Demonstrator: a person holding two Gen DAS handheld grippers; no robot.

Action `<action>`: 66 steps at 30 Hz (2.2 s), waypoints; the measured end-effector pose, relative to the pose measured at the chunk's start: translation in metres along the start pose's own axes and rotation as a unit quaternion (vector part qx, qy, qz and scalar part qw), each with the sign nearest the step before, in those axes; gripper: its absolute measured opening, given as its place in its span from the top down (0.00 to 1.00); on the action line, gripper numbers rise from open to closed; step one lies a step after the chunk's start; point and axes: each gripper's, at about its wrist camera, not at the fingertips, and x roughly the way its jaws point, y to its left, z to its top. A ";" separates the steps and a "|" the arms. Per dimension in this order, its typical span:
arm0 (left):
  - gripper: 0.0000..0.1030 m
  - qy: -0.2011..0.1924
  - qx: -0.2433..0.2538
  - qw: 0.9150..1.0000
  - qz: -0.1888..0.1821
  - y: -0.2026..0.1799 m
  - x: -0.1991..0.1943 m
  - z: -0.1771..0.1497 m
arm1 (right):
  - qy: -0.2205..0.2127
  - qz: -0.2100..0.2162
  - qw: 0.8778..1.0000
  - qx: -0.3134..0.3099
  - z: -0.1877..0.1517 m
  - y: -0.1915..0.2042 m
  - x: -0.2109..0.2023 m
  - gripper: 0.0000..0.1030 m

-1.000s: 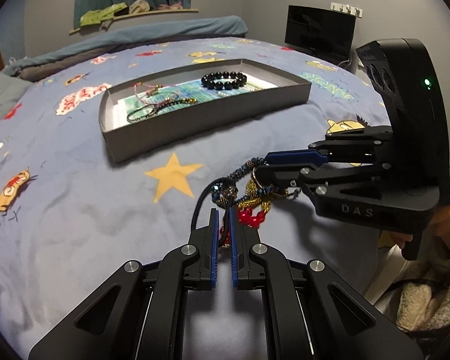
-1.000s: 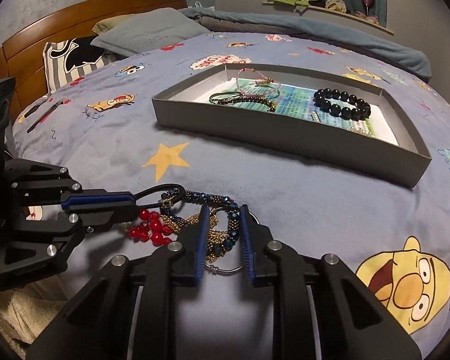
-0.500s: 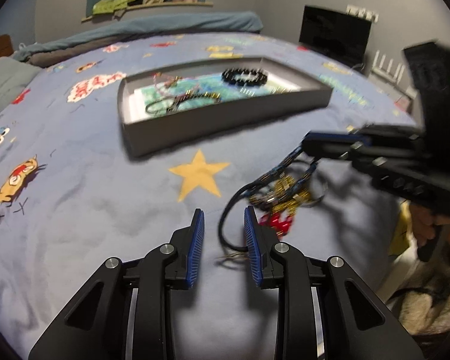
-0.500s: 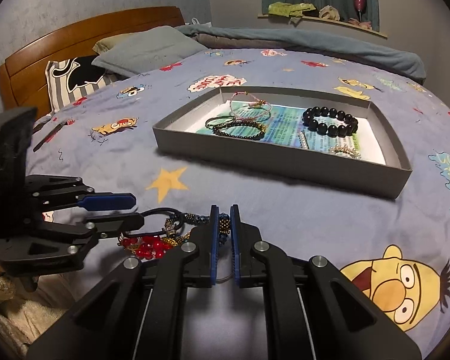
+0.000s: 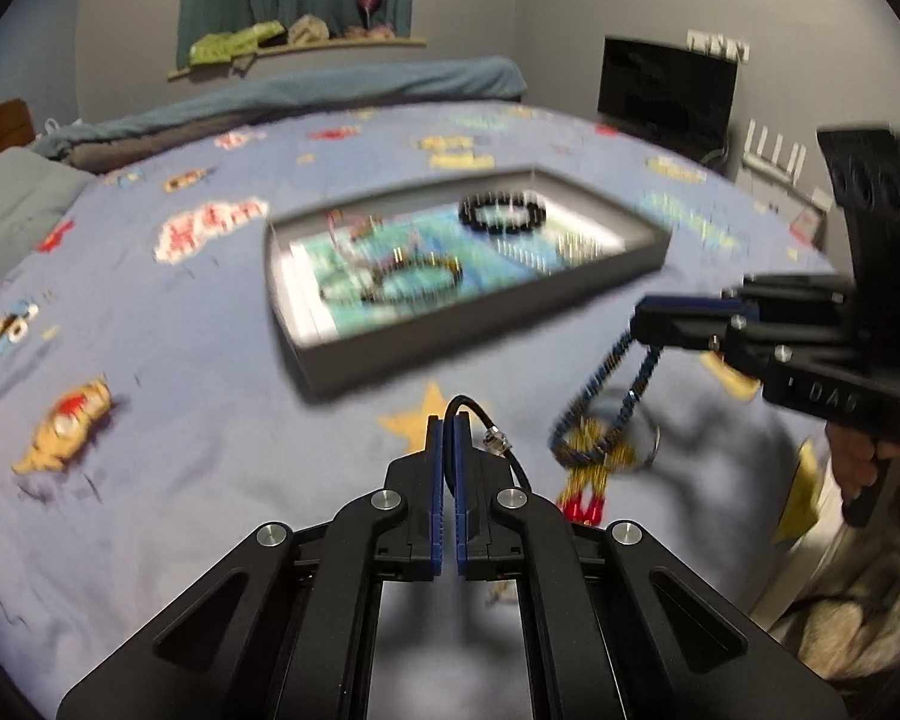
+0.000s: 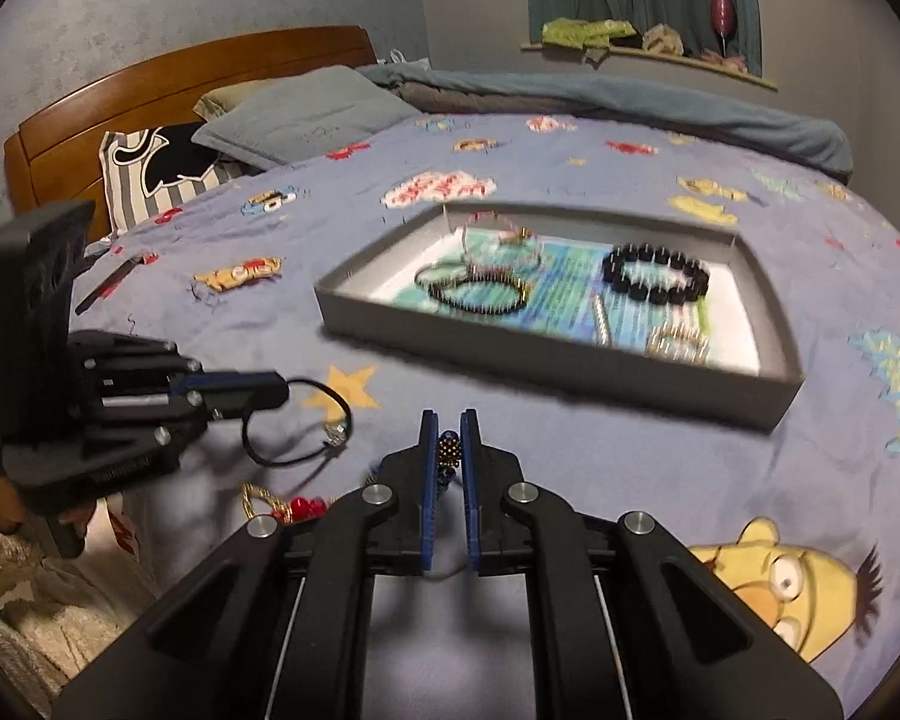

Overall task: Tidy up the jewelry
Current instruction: 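Carry the hair tie and blue bead bracelet into the box and release both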

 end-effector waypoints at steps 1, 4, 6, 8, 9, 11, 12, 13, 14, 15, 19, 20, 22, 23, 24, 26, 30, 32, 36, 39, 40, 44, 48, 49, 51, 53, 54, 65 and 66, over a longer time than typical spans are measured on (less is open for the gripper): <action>0.97 -0.006 -0.004 1.000 -0.003 0.002 -0.003 0.006 | -0.008 -0.001 1.000 -0.004 0.006 0.000 -0.005 0.93; 0.97 -0.020 -0.013 1.000 -0.006 0.010 -0.007 0.025 | -0.026 -0.011 0.999 -0.016 0.025 -0.003 -0.015 0.93; 0.97 -0.026 -0.013 1.000 -0.001 0.015 -0.006 0.038 | -0.037 -0.022 0.999 -0.022 0.036 -0.006 -0.019 0.93; 0.97 -0.027 -0.018 0.999 -0.001 0.022 -0.001 0.049 | -0.050 -0.037 0.998 -0.025 0.048 -0.012 -0.023 0.93; 0.97 -0.024 -0.026 0.999 -0.002 0.028 0.003 0.054 | -0.055 -0.042 0.997 -0.023 0.055 -0.016 -0.024 0.93; 0.97 -0.019 -0.036 0.999 -0.003 0.036 0.013 0.064 | -0.065 -0.053 0.996 -0.018 0.067 -0.025 -0.022 0.93; 0.97 -0.016 -0.037 0.999 0.001 0.039 0.018 0.068 | -0.067 -0.057 0.996 -0.013 0.073 -0.030 -0.020 0.93; 0.97 -0.014 -0.036 0.999 0.004 0.041 0.021 0.070 | -0.068 -0.057 0.996 -0.010 0.078 -0.033 -0.018 0.93; 0.97 -0.007 -0.034 0.999 0.007 0.042 0.028 0.074 | -0.066 -0.056 0.996 -0.004 0.083 -0.037 -0.014 0.93; 0.97 -0.001 -0.032 0.999 0.008 0.044 0.033 0.075 | -0.063 -0.054 0.997 -0.001 0.087 -0.040 -0.008 0.93; 0.97 0.033 -0.027 0.999 0.011 0.045 0.058 0.077 | -0.043 -0.041 0.998 0.008 0.094 -0.044 0.016 0.93; 0.97 0.038 -0.027 0.999 0.009 0.045 0.062 0.077 | -0.040 -0.037 0.998 0.010 0.094 -0.043 0.021 0.93; 0.97 0.047 -0.030 0.998 0.003 0.048 0.069 0.077 | -0.032 -0.029 0.999 0.014 0.092 -0.042 0.030 0.93; 0.97 0.050 -0.031 0.998 0.001 0.048 0.071 0.076 | -0.027 -0.026 0.999 0.016 0.090 -0.042 0.035 0.93; 0.97 0.056 -0.032 0.998 0.001 0.049 0.075 0.076 | -0.019 -0.023 0.999 0.019 0.087 -0.042 0.040 0.93; 0.96 0.061 -0.031 0.998 0.002 0.048 0.079 0.074 | -0.004 -0.024 0.999 0.023 0.081 -0.043 0.050 0.93; 0.96 0.072 -0.030 0.997 0.003 0.049 0.086 0.070 | 0.030 -0.038 0.998 0.044 0.067 -0.057 0.067 0.93; 0.96 0.076 -0.031 0.997 0.004 0.050 0.089 0.069 | 0.042 -0.044 0.997 0.053 0.063 -0.062 0.071 0.93; 0.96 0.090 -0.031 0.995 0.002 0.050 0.096 0.066 | 0.060 -0.044 0.996 0.059 0.057 -0.066 0.077 0.93; 0.96 0.090 -0.035 0.995 0.003 0.050 0.098 0.066 | 0.067 -0.039 0.996 0.053 0.056 -0.061 0.080 0.93; 0.96 0.090 -0.036 0.995 0.004 0.050 0.098 0.066 | 0.067 -0.038 0.996 0.052 0.056 -0.061 0.081 0.93; 0.93 0.089 -0.035 0.995 0.007 0.049 0.097 0.067 | 0.073 -0.034 0.995 0.058 0.053 -0.060 0.081 0.92; 0.71 0.075 -0.038 0.996 0.011 0.049 0.091 0.067 | 0.066 -0.040 0.995 0.057 0.054 -0.060 0.076 0.91; 0.70 0.070 -0.040 0.997 0.010 0.049 0.088 0.067 | 0.062 -0.040 0.995 0.060 0.054 -0.061 0.073 0.86; 0.68 0.062 -0.043 0.997 0.013 0.049 0.082 0.068 | 0.056 -0.041 0.995 0.066 0.054 -0.063 0.069 0.70; 0.66 0.051 -0.042 0.998 0.016 0.048 0.074 0.068 | 0.048 -0.046 0.995 0.068 0.055 -0.065 0.063 0.61; 0.65 0.048 -0.042 0.998 0.018 0.048 0.071 0.068 | 0.044 -0.050 0.995 0.068 0.055 -0.065 0.059 0.59; 0.27 0.002 -0.036 0.999 0.033 0.042 0.026 0.061 | 0.009 -0.077 0.993 0.086 0.045 -0.073 0.017 0.21; 0.26 -0.001 -0.036 0.999 0.036 0.041 0.023 0.060 | 0.006 -0.081 0.993 0.086 0.043 -0.074 0.012 0.19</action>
